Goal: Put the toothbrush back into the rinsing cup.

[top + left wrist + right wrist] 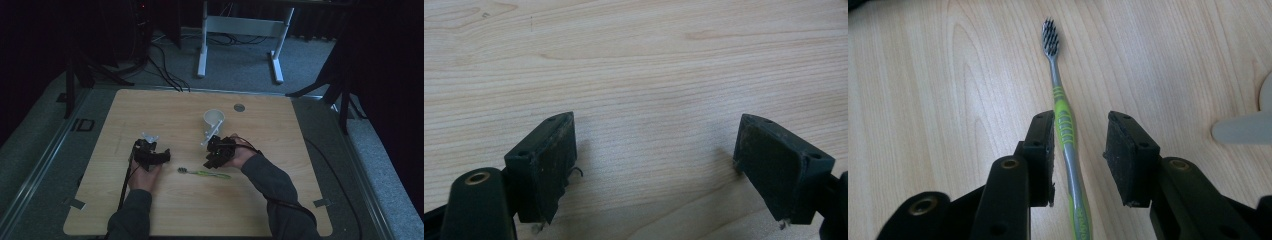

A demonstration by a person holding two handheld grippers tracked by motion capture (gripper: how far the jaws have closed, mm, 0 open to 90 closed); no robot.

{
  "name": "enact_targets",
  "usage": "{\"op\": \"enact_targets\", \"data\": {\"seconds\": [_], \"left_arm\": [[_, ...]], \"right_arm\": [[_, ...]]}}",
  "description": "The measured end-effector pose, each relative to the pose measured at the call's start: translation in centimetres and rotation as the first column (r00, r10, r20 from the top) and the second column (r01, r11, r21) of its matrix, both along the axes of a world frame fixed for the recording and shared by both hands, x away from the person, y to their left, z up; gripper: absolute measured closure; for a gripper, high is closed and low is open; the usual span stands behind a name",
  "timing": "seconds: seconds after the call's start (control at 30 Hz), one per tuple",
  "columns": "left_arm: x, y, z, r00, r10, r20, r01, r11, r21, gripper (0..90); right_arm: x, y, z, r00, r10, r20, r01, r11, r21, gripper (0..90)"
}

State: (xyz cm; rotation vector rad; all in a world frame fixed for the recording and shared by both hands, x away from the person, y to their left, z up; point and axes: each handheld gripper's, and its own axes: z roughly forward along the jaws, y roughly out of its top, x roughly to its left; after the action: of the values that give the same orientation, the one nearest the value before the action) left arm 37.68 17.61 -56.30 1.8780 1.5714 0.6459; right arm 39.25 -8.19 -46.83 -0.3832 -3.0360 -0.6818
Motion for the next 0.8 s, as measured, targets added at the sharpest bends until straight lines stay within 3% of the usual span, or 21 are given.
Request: {"op": "enact_targets", "data": {"seconds": [0.8], "left_arm": [[0.0, 0.0, 0.0, 1.0000, 0.000, 0.000, 0.000, 1.0000, 0.001, 17.8]], "right_arm": [[0.0, 2.1, 0.2, 0.9983, 0.058, -0.002, -0.058, 0.995, -0.075, 64.9]]}}
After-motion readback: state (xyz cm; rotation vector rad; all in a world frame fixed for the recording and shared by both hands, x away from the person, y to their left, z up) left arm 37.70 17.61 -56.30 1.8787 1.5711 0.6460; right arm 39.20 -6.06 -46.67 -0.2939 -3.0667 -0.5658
